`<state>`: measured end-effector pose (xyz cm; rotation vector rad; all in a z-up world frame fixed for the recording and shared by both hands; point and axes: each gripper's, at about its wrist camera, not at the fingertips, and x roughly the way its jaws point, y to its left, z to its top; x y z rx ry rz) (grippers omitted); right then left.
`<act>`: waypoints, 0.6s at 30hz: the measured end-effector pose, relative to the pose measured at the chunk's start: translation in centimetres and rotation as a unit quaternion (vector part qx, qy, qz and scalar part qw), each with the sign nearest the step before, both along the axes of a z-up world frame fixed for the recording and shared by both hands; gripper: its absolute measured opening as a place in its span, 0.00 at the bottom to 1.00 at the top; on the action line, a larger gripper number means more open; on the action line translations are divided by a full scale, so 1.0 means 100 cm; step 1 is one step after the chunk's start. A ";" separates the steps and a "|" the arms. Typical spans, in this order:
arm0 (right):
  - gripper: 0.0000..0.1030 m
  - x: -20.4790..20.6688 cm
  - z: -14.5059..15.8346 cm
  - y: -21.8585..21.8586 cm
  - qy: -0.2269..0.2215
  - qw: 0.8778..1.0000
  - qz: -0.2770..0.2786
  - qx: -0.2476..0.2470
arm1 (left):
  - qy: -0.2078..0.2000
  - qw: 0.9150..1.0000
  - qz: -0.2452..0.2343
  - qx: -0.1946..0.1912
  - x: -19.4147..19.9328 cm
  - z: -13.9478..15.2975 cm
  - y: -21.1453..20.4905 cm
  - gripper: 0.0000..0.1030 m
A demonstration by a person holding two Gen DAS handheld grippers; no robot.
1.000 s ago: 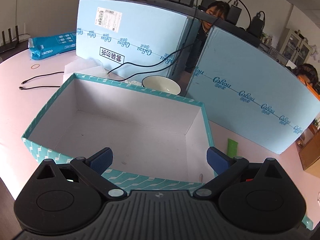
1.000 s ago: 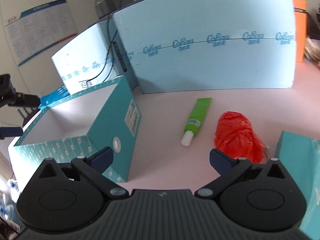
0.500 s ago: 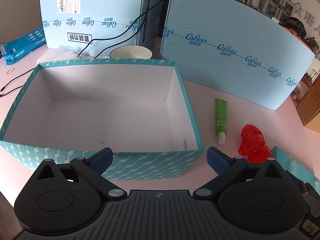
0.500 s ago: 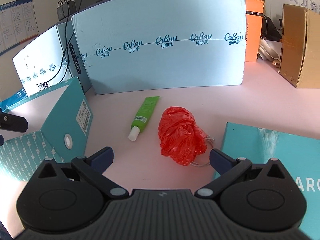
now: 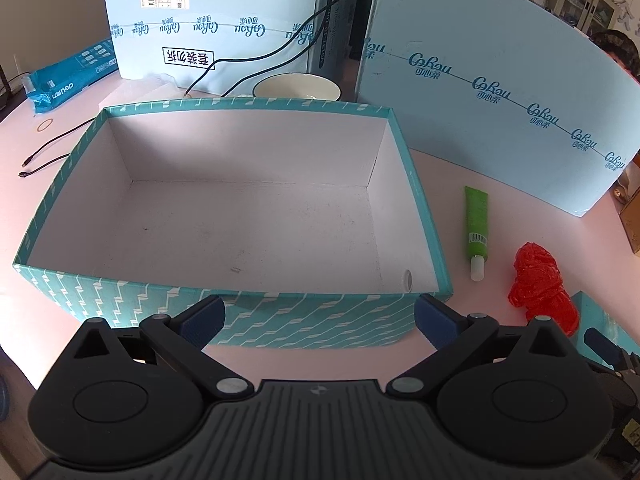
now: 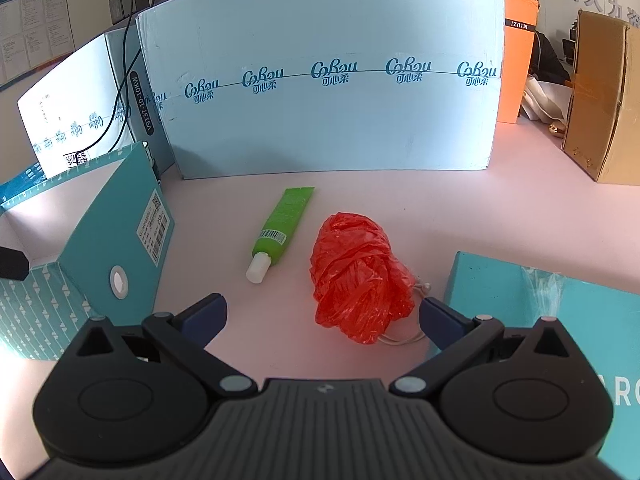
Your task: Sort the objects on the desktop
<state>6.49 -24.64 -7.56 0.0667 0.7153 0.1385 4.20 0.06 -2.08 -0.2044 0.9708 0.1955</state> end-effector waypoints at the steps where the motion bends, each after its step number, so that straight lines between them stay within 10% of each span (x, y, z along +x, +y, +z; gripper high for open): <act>1: 1.00 0.001 0.000 0.000 0.001 1.000 0.001 0.000 | 0.003 1.000 0.002 0.000 0.000 -0.001 0.001 0.98; 18: 1.00 0.017 -0.002 -0.004 0.031 0.999 -0.030 -0.014 | 0.107 0.992 0.018 0.057 0.007 -0.029 0.002 0.98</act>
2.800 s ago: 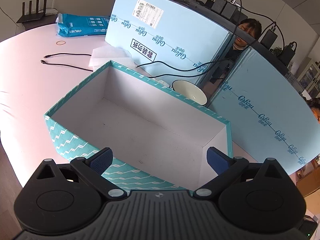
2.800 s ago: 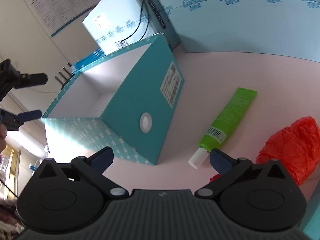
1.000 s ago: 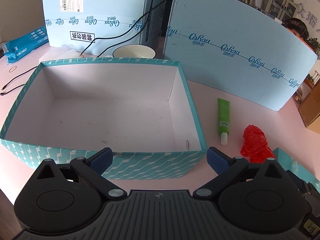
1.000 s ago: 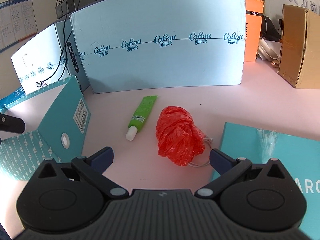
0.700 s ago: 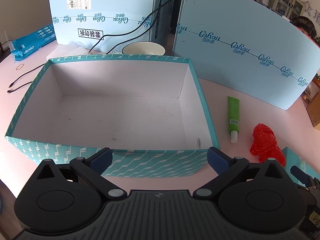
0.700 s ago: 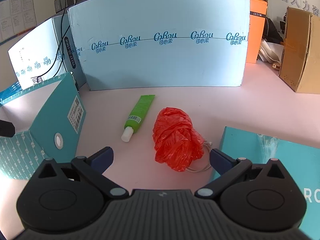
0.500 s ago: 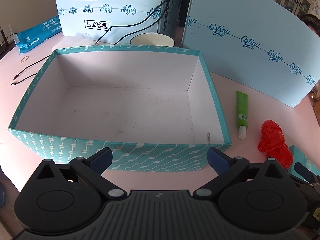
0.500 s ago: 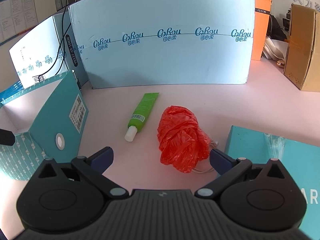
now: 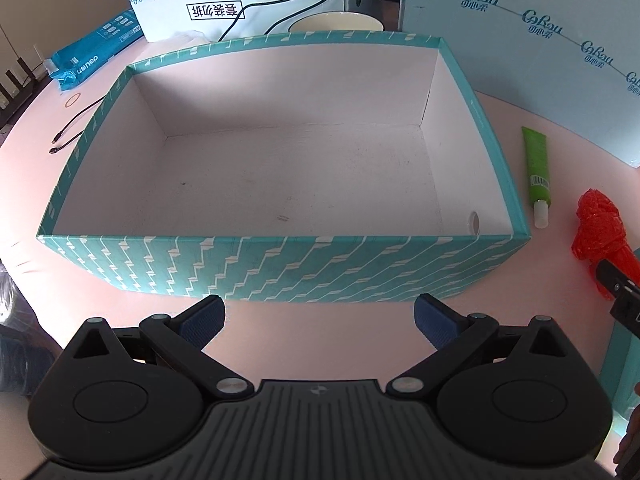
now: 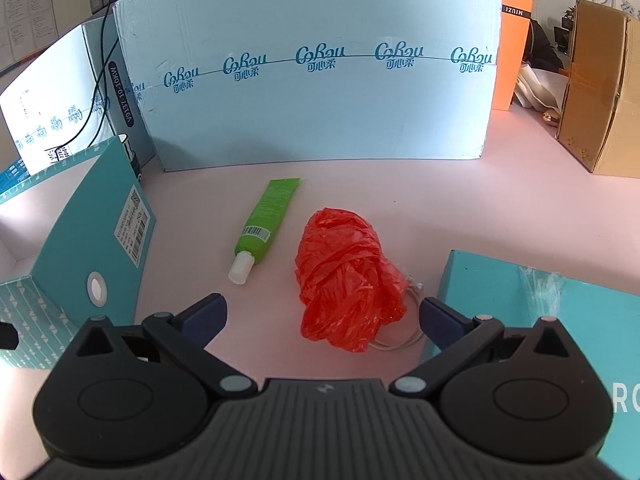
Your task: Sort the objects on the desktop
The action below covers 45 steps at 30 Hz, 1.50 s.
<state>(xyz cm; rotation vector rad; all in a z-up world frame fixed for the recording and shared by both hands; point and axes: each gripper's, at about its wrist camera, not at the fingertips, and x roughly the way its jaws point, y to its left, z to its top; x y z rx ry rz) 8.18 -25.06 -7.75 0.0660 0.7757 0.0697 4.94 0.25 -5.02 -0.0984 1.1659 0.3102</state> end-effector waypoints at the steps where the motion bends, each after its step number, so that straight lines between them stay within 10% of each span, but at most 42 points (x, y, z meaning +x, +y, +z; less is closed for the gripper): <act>1: 1.00 0.001 -0.001 -0.002 0.003 1.000 -0.003 0.003 | 0.009 1.000 0.001 0.001 0.000 -0.003 0.001 0.98; 45: 1.00 0.037 0.016 -0.037 0.069 0.985 -0.071 0.140 | -0.032 0.995 0.060 -0.078 -0.012 0.006 0.024 0.98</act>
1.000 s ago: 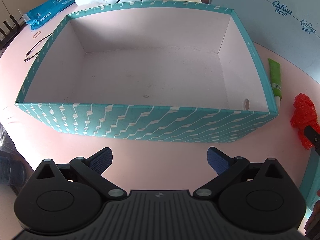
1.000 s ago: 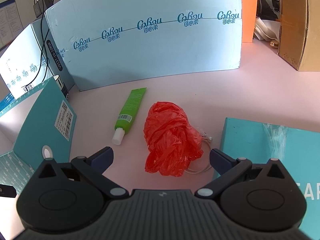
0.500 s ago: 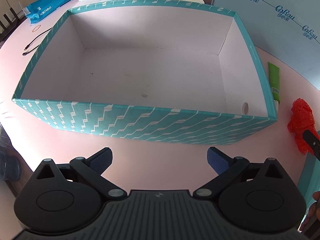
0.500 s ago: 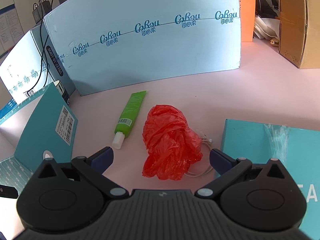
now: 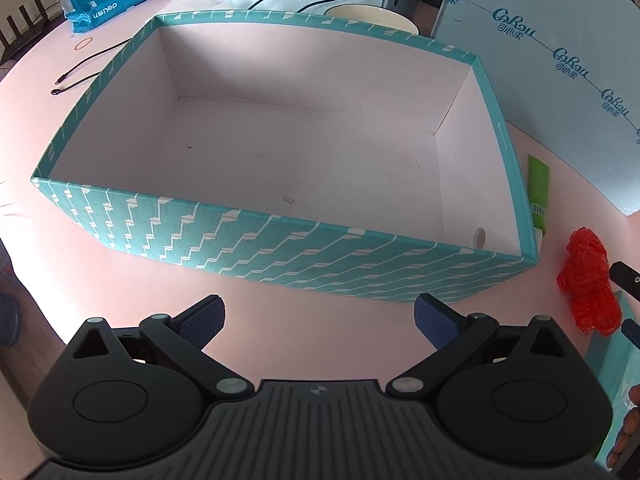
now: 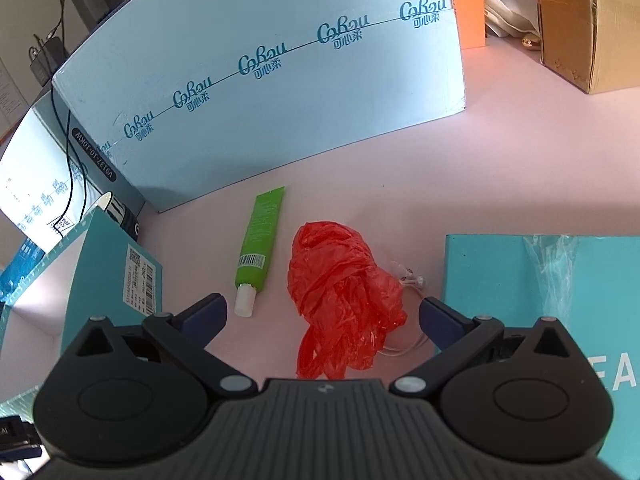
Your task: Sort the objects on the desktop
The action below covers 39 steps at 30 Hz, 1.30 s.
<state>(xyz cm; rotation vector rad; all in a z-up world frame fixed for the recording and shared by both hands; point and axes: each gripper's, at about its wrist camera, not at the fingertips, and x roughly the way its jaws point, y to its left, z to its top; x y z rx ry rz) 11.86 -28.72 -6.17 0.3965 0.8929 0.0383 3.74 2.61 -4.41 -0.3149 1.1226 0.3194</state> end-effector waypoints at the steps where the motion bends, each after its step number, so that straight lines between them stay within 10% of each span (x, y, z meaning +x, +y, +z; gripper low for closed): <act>1: 1.00 0.004 0.002 -0.003 0.008 1.000 -0.011 0.012 | -0.008 1.000 0.001 0.000 -0.001 0.002 -0.001 0.98; 16: 1.00 0.016 0.013 -0.018 0.051 0.983 -0.093 0.151 | -0.081 0.997 0.012 -0.007 -0.011 0.021 -0.004 0.98; 24: 1.00 0.019 0.015 -0.023 0.056 0.949 -0.129 0.281 | -0.116 0.992 0.043 -0.001 -0.020 0.025 -0.007 0.98; 33: 1.00 0.000 0.018 -0.037 0.059 0.884 -0.193 0.422 | -0.115 0.993 0.034 0.005 -0.015 0.028 -0.014 0.98; 39: 1.00 -0.003 0.021 -0.045 0.058 0.886 -0.190 0.418 | -0.110 0.994 0.025 0.012 -0.008 0.032 -0.011 0.98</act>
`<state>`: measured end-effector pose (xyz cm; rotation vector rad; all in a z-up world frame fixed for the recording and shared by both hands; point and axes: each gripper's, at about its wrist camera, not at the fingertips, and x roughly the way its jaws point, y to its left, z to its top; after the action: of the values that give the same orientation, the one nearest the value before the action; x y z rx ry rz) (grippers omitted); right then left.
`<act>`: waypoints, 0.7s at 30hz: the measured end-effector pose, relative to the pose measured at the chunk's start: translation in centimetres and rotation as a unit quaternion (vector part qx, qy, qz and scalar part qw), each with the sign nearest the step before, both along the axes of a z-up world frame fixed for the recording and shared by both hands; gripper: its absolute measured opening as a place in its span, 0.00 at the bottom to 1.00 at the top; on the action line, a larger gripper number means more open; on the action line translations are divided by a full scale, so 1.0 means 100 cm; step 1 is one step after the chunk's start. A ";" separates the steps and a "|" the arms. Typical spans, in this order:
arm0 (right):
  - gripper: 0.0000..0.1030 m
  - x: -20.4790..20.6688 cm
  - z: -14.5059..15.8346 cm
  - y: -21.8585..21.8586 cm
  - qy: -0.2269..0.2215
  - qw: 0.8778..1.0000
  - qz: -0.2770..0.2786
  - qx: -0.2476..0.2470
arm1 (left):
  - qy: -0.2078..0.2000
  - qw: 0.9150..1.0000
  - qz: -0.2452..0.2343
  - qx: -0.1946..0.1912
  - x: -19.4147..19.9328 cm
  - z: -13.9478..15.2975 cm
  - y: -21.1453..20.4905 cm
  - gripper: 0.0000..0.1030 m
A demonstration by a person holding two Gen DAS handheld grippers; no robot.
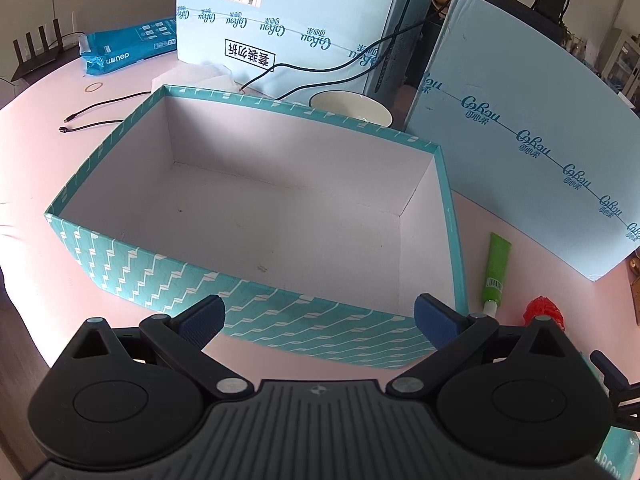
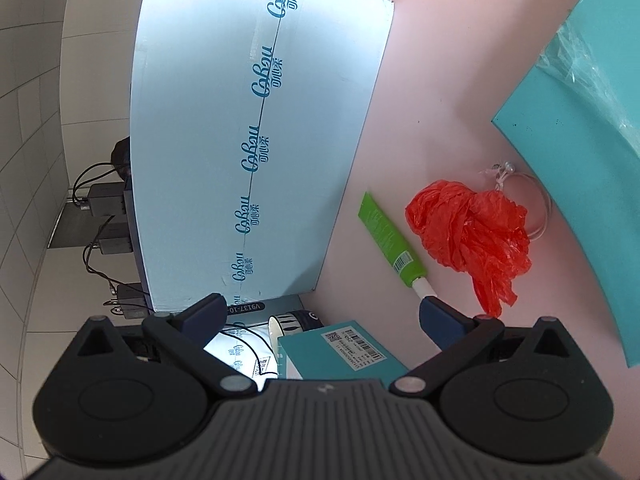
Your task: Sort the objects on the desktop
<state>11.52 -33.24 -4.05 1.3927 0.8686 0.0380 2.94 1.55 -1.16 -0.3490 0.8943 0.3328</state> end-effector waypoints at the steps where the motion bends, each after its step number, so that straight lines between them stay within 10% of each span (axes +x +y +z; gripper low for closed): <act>1: 1.00 0.000 -0.001 -0.001 0.002 1.000 0.001 -0.009 | 0.002 1.000 -0.002 0.004 0.001 0.001 0.001 0.98; 13: 1.00 0.012 0.004 0.013 -0.011 0.963 0.086 -0.257 | 0.030 0.999 -0.022 0.038 0.012 -0.003 0.000 0.99; 21: 1.00 0.013 0.004 0.014 -0.045 0.939 0.111 -0.321 | -0.004 0.998 -0.045 0.036 0.013 0.005 -0.009 0.99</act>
<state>12.87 -31.84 -3.63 0.6742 0.8566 -0.0106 4.20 0.67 -0.70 -0.2422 0.8855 0.2798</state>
